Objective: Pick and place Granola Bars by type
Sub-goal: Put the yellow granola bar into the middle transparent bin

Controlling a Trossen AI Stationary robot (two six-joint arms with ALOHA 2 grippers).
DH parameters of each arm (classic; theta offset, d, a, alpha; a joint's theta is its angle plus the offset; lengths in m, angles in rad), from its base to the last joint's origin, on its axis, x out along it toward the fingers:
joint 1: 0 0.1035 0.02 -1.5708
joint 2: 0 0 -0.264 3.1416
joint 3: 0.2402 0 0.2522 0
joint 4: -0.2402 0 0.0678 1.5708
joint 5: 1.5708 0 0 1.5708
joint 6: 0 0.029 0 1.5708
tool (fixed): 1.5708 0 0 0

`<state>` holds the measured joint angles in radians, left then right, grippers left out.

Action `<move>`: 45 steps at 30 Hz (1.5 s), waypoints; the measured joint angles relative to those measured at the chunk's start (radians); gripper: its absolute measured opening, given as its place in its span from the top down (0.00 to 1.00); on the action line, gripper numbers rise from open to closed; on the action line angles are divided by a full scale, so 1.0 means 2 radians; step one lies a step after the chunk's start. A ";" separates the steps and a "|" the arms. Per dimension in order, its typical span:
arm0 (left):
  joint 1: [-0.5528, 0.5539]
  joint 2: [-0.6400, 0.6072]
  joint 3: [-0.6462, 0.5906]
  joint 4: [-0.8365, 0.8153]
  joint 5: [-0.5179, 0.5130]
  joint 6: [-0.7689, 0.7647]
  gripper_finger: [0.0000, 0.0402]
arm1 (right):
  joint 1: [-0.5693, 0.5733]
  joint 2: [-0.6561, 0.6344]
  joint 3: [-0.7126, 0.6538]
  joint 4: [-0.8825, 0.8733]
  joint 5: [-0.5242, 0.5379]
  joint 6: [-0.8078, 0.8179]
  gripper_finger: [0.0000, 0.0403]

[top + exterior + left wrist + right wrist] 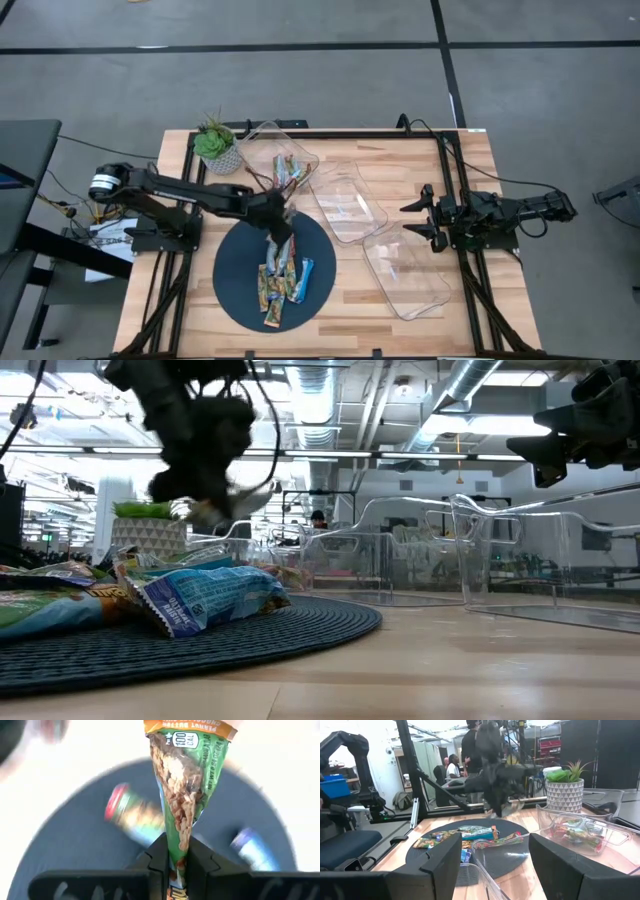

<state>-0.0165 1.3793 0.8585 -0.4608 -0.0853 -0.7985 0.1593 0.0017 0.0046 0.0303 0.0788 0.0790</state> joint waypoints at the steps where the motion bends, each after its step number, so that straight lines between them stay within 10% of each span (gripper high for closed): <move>1: 0.002 -0.006 0.000 0.021 -0.007 0.009 0.92 | 0.000 0.000 0.000 0.000 0.000 0.000 0.44; 18: 0.052 -0.019 0.001 0.333 -0.094 0.066 0.92 | 0.000 0.000 0.000 0.000 0.000 0.000 0.44; 25: 0.079 0.012 0.031 0.290 -0.025 0.118 0.92 | 0.000 0.000 0.000 0.000 0.000 0.000 0.44; 45: 0.115 0.267 0.379 -0.051 0.022 0.319 0.92 | 0.000 0.000 0.000 0.000 0.000 0.000 0.44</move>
<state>0.2134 1.9135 1.6172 -0.5634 -0.0406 -0.1599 0.1589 0.0017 0.0045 0.0303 0.0792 0.0792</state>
